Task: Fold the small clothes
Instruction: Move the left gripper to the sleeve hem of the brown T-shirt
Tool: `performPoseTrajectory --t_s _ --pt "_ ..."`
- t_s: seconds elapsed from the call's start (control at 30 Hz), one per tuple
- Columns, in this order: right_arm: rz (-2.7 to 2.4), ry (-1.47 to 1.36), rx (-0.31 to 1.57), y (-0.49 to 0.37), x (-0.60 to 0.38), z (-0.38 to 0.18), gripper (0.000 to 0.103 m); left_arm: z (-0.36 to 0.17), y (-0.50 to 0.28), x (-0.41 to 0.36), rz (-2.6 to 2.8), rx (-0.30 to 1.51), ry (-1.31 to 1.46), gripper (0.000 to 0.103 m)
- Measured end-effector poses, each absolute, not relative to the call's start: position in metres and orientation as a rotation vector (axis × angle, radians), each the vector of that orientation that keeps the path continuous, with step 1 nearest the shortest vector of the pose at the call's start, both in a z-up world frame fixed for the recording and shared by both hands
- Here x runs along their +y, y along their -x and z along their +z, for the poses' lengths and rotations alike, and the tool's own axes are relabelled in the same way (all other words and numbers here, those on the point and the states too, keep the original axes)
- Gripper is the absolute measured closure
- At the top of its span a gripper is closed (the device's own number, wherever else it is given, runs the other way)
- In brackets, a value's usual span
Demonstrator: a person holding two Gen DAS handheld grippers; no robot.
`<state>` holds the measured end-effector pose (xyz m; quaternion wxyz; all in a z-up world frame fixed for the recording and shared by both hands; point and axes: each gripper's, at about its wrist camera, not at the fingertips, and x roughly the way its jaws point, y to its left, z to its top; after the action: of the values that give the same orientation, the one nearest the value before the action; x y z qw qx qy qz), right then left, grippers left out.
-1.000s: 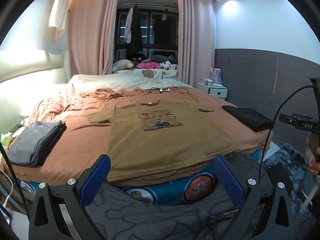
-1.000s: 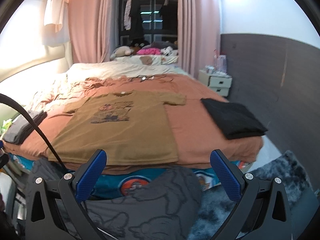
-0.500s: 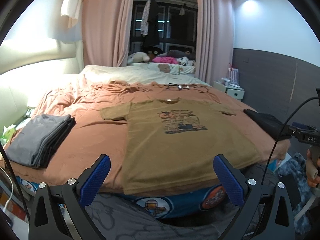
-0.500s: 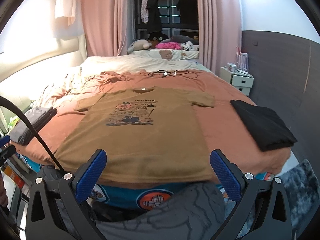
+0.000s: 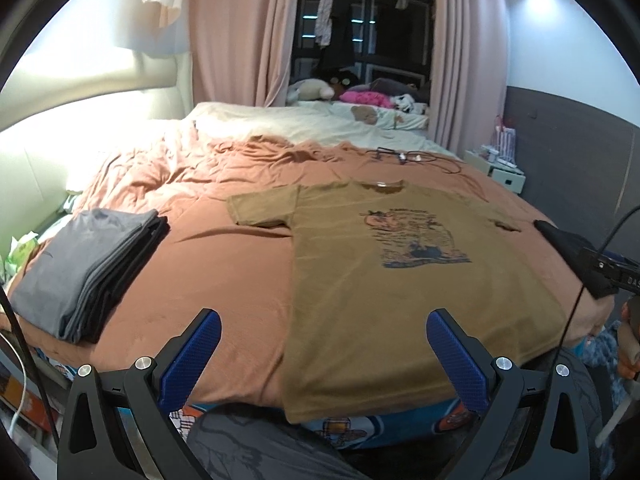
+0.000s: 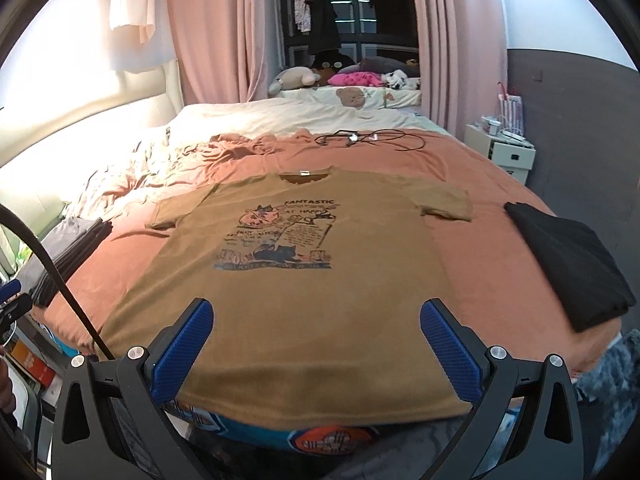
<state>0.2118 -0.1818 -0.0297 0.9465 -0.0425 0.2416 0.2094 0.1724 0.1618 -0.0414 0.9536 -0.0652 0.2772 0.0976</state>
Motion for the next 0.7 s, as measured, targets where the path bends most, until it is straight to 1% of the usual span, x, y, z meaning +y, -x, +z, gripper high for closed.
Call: performPoseTrajectory --t_s 0.1,0.2,0.37,0.43,0.47,0.5,0.53,0.57,0.6,0.7 --pt "0.44 0.092 0.503 -0.232 -0.176 -0.029 0.0 -0.043 -0.192 0.18 0.223 0.587 0.145 0.0" --pt "0.45 0.094 0.517 -0.249 -0.17 -0.029 0.0 -0.042 -0.211 0.197 0.237 0.603 0.149 0.003" --pt "0.467 0.085 0.55 -0.283 -0.157 -0.024 0.0 -0.04 -0.241 0.225 0.254 0.622 0.182 0.01" --pt "0.497 0.075 0.56 -0.297 -0.151 -0.02 0.009 -0.039 -0.253 0.238 0.245 0.625 0.217 0.013" --pt "0.5 0.075 0.565 -0.304 -0.148 -0.02 0.01 -0.038 -0.257 0.242 0.245 0.625 0.224 0.014" --pt "0.5 0.077 0.57 -0.312 -0.145 -0.019 0.015 -0.037 -0.265 0.249 0.251 0.628 0.233 0.015" --pt "0.507 0.078 0.576 -0.319 -0.142 -0.02 0.022 -0.037 -0.269 0.252 0.255 0.63 0.238 0.017" --pt "0.516 0.076 0.582 -0.326 -0.14 -0.02 0.025 -0.036 -0.276 0.258 0.255 0.634 0.249 0.02" --pt "0.527 0.069 0.594 -0.335 -0.137 -0.021 0.028 -0.035 -0.281 0.264 0.252 0.636 0.26 0.02" --pt "0.552 0.054 0.625 -0.357 -0.13 -0.022 0.028 -0.033 -0.3 0.278 0.262 0.644 0.269 0.021"
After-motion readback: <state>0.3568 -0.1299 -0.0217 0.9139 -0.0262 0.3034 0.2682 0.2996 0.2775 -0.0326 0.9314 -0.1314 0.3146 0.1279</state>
